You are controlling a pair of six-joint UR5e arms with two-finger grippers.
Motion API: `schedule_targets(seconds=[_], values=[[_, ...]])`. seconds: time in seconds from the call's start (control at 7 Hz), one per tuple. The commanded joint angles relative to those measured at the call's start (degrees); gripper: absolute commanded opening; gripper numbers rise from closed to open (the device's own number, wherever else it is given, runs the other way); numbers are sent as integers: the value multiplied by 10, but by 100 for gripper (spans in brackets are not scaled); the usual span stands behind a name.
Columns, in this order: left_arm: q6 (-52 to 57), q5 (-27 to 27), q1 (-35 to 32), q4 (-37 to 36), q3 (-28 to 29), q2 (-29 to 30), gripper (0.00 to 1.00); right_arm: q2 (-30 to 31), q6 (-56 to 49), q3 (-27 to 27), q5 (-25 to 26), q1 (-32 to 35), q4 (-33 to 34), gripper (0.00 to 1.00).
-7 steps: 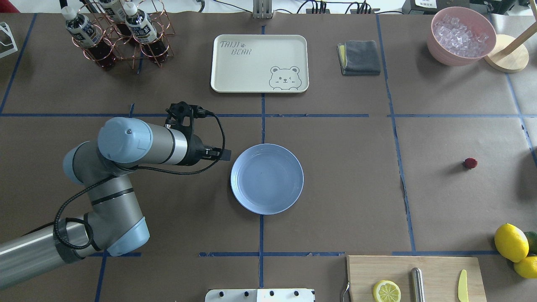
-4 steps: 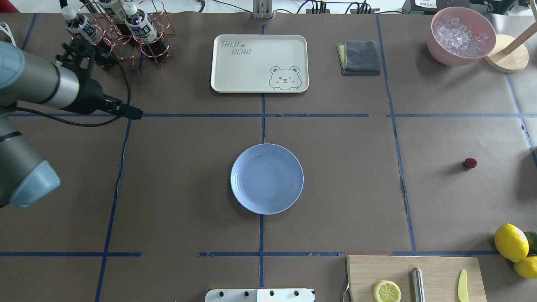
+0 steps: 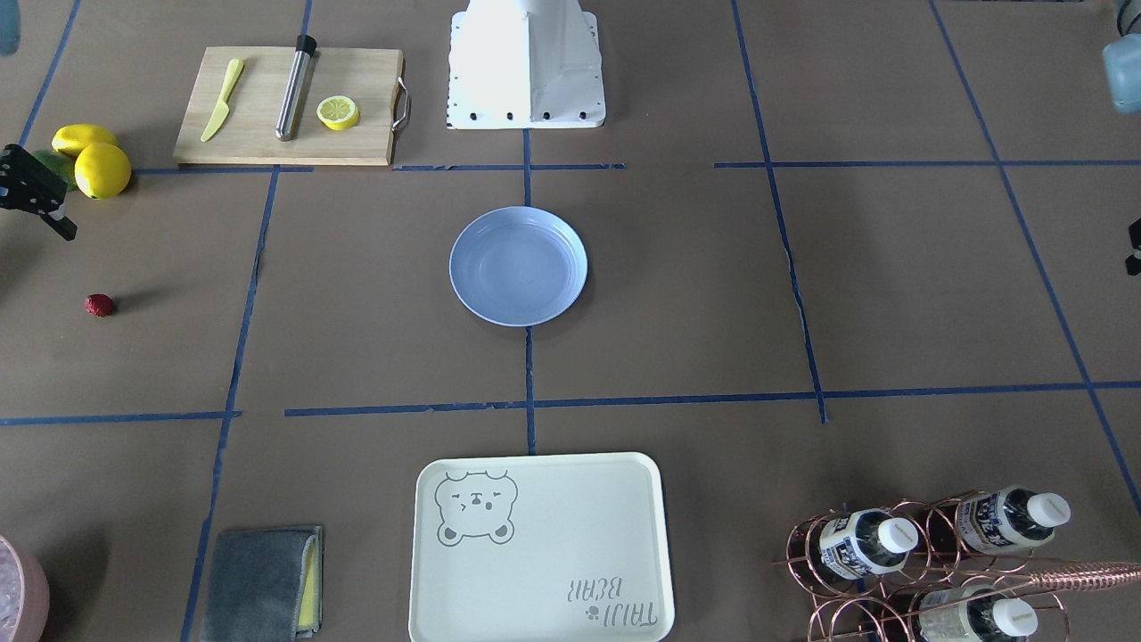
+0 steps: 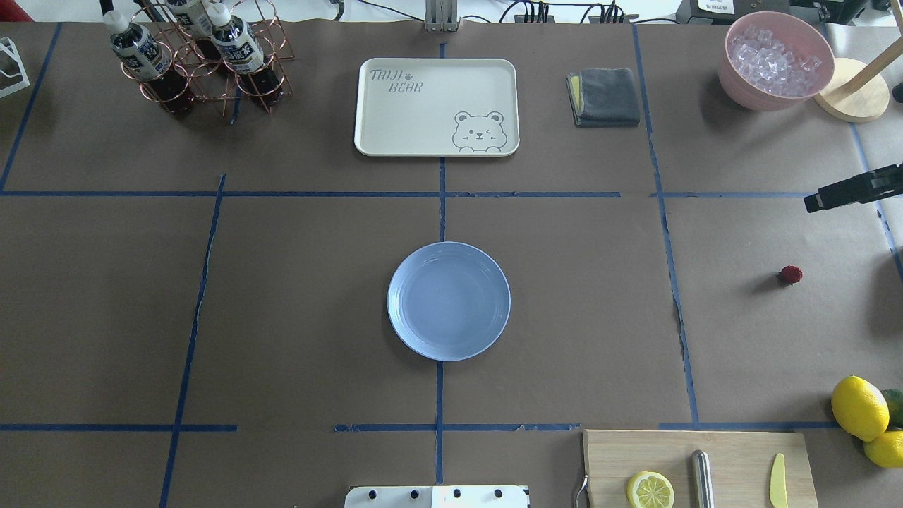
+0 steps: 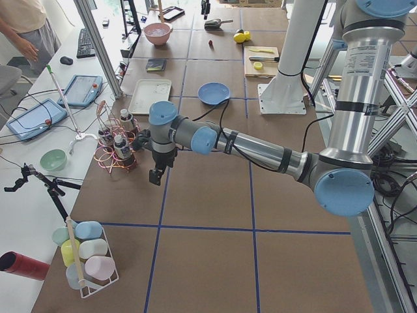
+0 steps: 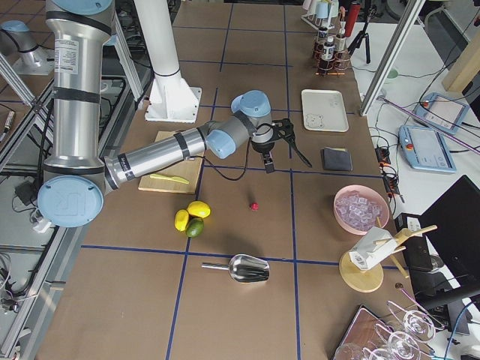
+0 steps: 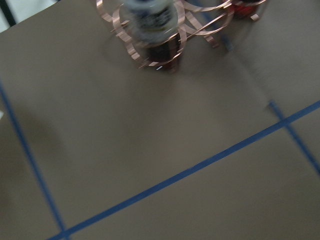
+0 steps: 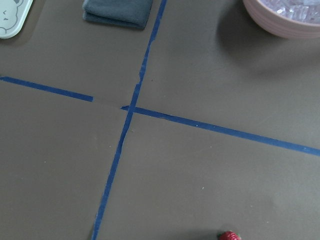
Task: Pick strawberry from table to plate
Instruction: 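Reach the right gripper down and grasp the red strawberry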
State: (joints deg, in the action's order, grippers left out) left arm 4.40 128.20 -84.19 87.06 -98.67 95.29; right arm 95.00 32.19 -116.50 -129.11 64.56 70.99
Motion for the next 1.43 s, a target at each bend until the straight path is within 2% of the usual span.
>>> schedule_targets(seconds=[0.0, 0.14, 0.29, 0.43, 0.57, 0.86, 1.0, 1.29], values=[[115, 7, -94, -41, 5, -53, 100, 18, 43, -11, 47, -63, -4, 100], [118, 8, -97, -40, 6, -69, 100, 54, 53, -5, 87, -97, -52, 100], [118, 8, -97, -39, 3, -69, 100, 90, 86, 24, 124, -128, -140, 100], [118, 9, -97, -34, 11, -66, 100, 117, 89, 76, 129, -142, -235, 100], [118, 9, -97, -37, 8, -66, 100, 120, 90, 130, 131, -151, -302, 100], [119, 9, -97, -35, 8, -68, 100, 109, 86, 195, 196, -173, -341, 99], [119, 9, -97, -33, 6, -70, 100, 91, 87, 200, 199, -173, -340, 99], [119, 9, -97, -34, 4, -70, 100, 67, 86, 231, 199, -173, -342, 92]])
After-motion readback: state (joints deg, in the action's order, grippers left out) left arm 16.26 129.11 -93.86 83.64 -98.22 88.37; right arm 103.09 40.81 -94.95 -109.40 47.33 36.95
